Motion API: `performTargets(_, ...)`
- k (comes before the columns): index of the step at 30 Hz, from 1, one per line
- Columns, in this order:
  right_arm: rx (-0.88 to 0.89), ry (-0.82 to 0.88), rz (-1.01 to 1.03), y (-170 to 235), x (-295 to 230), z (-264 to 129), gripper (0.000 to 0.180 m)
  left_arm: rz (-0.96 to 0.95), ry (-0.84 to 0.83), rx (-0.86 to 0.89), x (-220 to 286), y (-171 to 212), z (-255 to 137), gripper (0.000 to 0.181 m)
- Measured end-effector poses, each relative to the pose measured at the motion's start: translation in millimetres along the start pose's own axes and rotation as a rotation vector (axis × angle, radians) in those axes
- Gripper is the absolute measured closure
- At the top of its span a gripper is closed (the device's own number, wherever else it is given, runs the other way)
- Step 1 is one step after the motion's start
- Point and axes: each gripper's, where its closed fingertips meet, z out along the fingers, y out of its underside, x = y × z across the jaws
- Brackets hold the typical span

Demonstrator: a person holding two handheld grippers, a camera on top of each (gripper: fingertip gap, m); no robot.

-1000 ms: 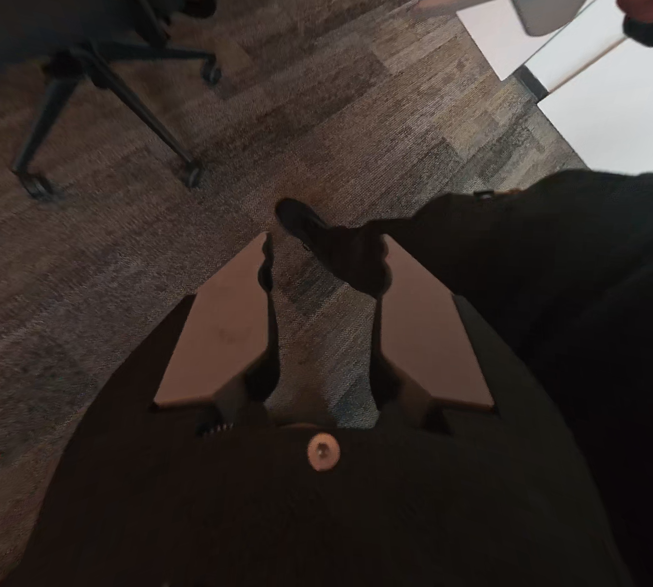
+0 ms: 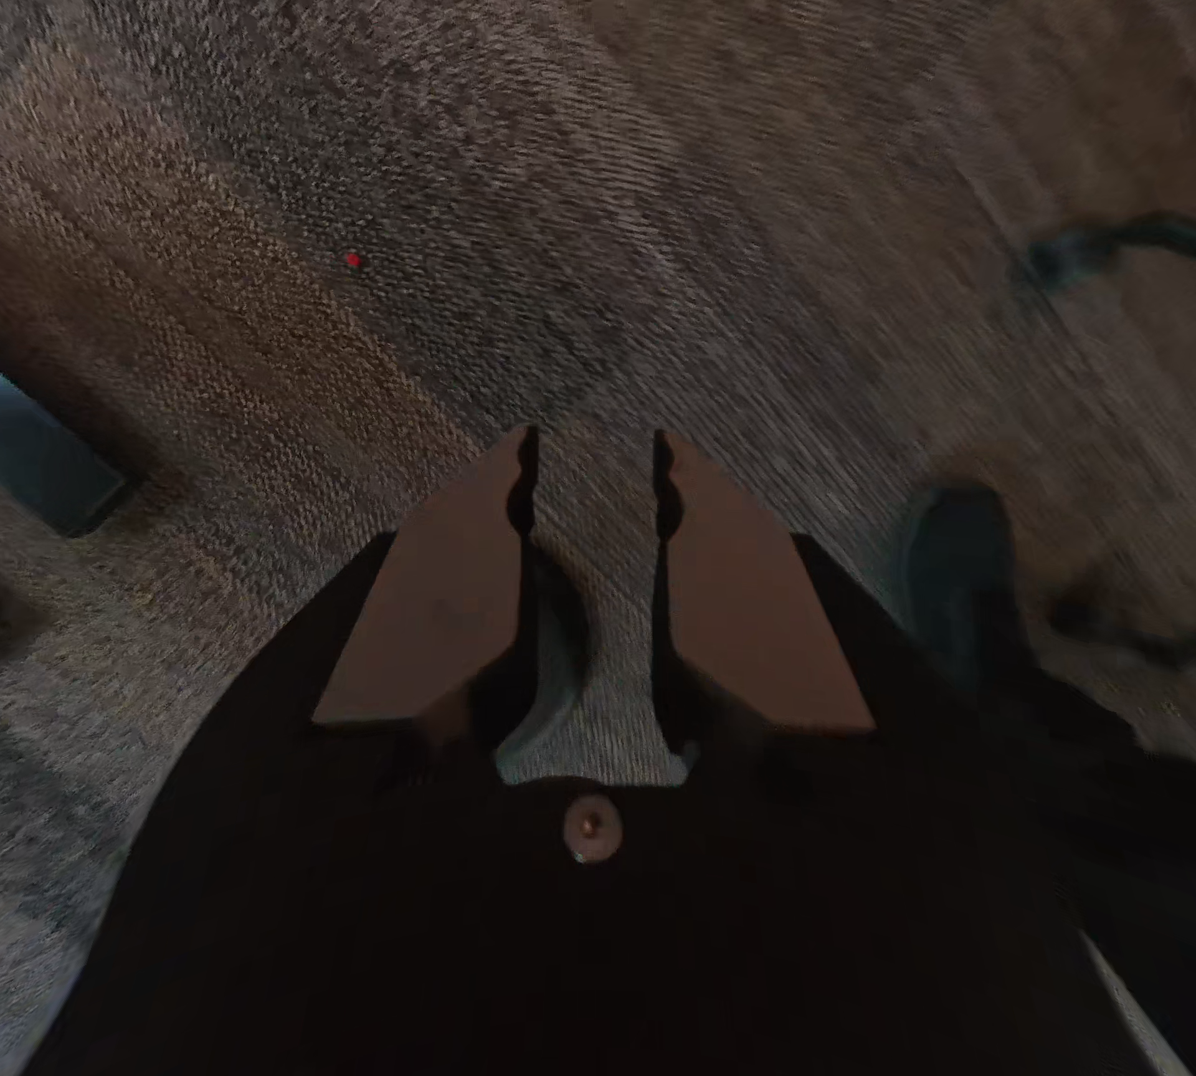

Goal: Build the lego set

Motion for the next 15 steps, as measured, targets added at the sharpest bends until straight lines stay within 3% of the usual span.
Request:
performTargets(4, 0.095, 0.027, -0.138, -24, 40, 145, 0.132, -0.017, -0.031, 0.031, -80, 5, 122, 0.149)
performTargets(9, 0.117, -0.028, -0.234, -37, 75, 286, 0.130, 0.048, -0.114, -0.025, -161, 15, 236, 0.152)
performTargets(12, 0.068, -0.053, -0.315, -24, 85, 340, 0.132, 0.061, -0.147, -0.069, -191, 19, 276, 0.152)
performTargets(15, 0.041, -0.088, -0.341, -14, 90, 367, 0.133, 0.094, -0.156, -0.095, -203, 18, 304, 0.154)
